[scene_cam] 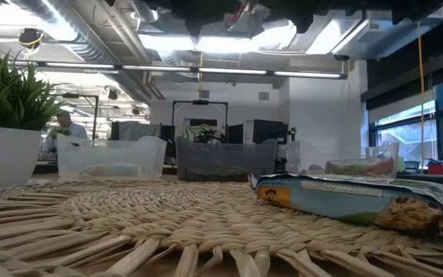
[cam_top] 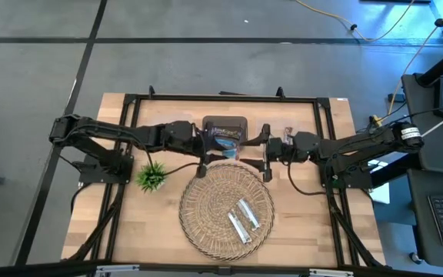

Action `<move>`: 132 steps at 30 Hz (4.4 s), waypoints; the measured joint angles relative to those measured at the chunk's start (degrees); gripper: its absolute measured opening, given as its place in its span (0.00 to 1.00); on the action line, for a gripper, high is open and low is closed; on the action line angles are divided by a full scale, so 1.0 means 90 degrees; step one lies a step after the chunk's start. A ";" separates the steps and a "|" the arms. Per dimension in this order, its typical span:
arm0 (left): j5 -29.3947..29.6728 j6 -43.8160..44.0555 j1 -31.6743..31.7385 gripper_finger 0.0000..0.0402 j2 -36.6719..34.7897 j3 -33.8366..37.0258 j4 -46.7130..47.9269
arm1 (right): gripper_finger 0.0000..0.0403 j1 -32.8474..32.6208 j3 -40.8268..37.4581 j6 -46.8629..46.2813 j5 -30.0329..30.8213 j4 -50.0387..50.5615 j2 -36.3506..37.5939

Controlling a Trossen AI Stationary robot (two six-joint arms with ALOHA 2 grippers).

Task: Pick and place Granola Bars by type
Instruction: Put the red granola bar into the right transparent bin, then put the yellow granola bar into the left transparent bin

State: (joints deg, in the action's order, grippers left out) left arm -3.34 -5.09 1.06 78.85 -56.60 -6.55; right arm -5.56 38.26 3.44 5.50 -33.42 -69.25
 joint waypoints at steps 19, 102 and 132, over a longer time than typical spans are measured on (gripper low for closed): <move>0.0258 -0.0001 -0.0027 0.22 0.0165 0.0000 -0.0307 | 0.62 0.0000 0.0651 0.0303 0.0219 0.0361 -0.0321; -0.0131 0.0485 -0.0290 0.39 -0.0692 -0.0002 0.2283 | 0.23 0.2057 0.0380 -0.1173 0.2443 0.7099 -0.0461; -0.0080 0.0200 -0.0572 0.38 -0.0690 -0.0002 0.2283 | 0.38 0.2084 0.0051 -0.1388 0.2378 0.6960 -0.0464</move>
State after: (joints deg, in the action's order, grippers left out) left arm -4.06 -3.29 -4.09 72.64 -56.62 14.00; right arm 13.19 38.72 -9.05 26.90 29.22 -73.43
